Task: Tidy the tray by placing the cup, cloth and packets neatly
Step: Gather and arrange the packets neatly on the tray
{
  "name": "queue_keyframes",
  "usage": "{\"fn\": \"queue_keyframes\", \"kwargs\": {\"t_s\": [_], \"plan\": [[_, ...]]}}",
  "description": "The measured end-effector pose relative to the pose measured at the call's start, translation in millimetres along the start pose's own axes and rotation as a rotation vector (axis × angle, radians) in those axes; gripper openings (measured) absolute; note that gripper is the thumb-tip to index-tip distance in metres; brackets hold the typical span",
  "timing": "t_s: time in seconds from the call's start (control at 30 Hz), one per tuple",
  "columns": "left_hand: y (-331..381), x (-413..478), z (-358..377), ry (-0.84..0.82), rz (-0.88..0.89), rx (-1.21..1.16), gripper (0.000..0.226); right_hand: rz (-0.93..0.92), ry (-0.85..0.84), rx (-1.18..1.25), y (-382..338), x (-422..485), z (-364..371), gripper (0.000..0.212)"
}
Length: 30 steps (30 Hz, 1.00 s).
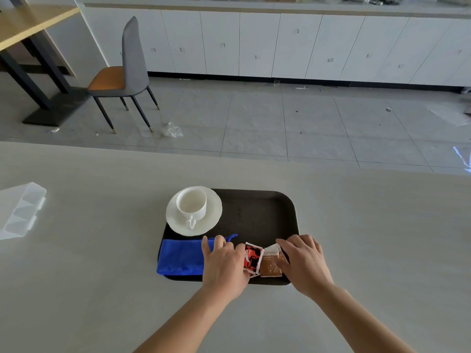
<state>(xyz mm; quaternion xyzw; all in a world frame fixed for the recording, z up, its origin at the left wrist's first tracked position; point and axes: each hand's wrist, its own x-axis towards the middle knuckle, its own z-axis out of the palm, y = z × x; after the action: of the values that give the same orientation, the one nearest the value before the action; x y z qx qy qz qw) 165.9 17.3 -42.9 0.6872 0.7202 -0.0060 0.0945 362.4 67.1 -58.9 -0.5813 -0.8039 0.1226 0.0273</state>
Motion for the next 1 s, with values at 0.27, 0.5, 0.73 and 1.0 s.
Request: {"fn": "queue_keyframes", "kwargs": {"t_s": [0.27, 0.5, 0.73, 1.0], "plan": [[-3.2, 21.2, -6.1, -0.141, 0.112, 0.010, 0.077, -0.057, -0.073, -0.099, -3.7, 1.5, 3.7, 0.066], [-2.2, 14.4, 0.5, -0.050, 0.059, 0.055, 0.065, 0.038, -0.097, -0.049, -5.7, 5.3, 1.7, 0.054], [11.1, 14.9, -7.5, -0.097, 0.019, 0.090, 0.057, 0.041, -0.150, 0.006, -5.8, 13.3, -1.6, 0.047], [17.5, 16.0, -2.0, -0.097, -0.101, -0.024, 0.058, 0.085, -0.099, 0.110, -8.3, 12.0, 0.8, 0.035]]}}
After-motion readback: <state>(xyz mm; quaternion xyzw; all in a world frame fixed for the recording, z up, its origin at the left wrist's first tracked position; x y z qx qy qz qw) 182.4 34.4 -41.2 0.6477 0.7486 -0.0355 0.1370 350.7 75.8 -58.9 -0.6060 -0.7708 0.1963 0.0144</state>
